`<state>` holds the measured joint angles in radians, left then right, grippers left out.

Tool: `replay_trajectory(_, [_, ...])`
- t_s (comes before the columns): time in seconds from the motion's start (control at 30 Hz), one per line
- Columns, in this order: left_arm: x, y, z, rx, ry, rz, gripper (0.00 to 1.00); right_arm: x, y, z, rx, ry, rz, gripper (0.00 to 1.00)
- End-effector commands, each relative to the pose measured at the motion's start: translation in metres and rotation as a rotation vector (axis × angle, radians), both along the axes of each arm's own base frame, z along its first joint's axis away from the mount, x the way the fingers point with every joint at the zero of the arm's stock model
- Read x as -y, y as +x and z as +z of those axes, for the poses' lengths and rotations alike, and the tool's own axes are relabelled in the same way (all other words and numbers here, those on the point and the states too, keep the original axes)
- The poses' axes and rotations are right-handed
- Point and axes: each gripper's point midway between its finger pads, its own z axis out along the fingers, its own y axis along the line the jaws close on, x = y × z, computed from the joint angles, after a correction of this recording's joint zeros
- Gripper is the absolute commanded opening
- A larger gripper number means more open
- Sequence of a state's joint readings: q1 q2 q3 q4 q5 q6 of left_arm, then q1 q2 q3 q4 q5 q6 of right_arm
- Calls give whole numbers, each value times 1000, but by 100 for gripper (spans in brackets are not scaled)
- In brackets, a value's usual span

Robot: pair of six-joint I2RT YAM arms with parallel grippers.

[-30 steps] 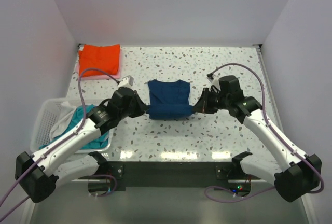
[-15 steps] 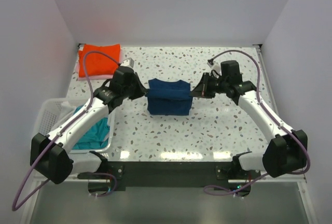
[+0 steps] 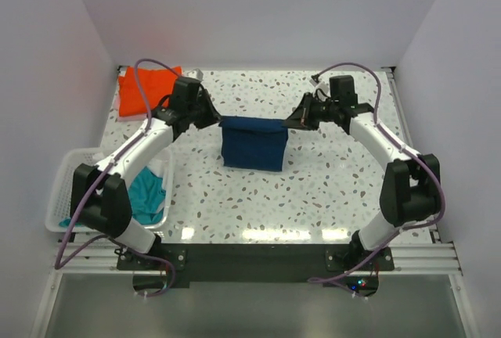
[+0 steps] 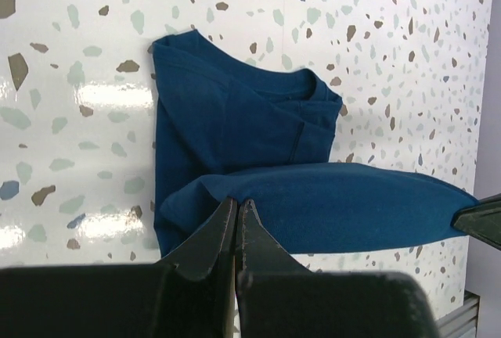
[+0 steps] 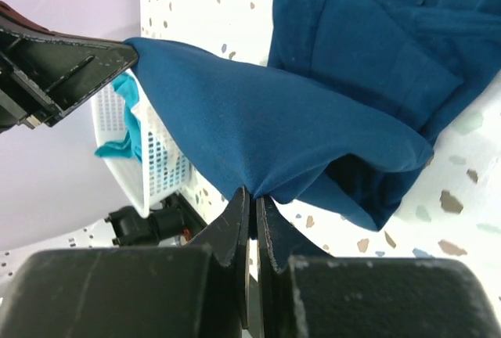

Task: Fold and stack the t-shirts
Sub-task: Fold the tshirt

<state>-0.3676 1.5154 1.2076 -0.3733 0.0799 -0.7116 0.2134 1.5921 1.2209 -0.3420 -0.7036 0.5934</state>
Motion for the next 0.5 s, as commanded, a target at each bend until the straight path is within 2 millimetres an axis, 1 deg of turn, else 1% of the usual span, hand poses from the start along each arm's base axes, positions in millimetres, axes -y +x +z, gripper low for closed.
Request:
replay_trajectory(0.0, [1,33,18,87,-13,-22,0,-4,26,19,47,61,-2,0])
replay_trajectory(0.03, [0,38,17,84,-11,-18,0,-5,32,10,33,64,-2,0])
replay_trajectory(0.07, [0,43,14,84,-5,-19,0,-5,37,11,36,67,-5,0])
replay_trajectory(0.1, [0,51,9,74,-1,-15,0,-4,41,8,30,66,-9,0])
replay_trajectory(0.13, [1,55,5,69,1,-18,0,-2,48,0,16,62,-23,0])
replay_trajectory(0.2, [2,67,-5,52,10,-19,0,-1,57,-5,6,59,-36,0])
replay_trajectory(0.23, [2,70,-9,44,10,-22,0,-1,60,-7,5,58,-37,0])
replay_trajectory(0.3, [3,79,-20,23,14,-20,0,-1,69,-17,-14,55,-39,0])
replay_trajectory(0.37, [2,85,-28,9,22,-16,0,0,79,-29,-32,44,-48,0])
replay_trajectory(0.4, [1,90,-36,-9,28,-13,0,1,82,-34,-38,40,-50,0])
replay_trajectory(0.47, [2,95,-44,-27,34,-14,0,0,89,-39,-49,41,-56,0])
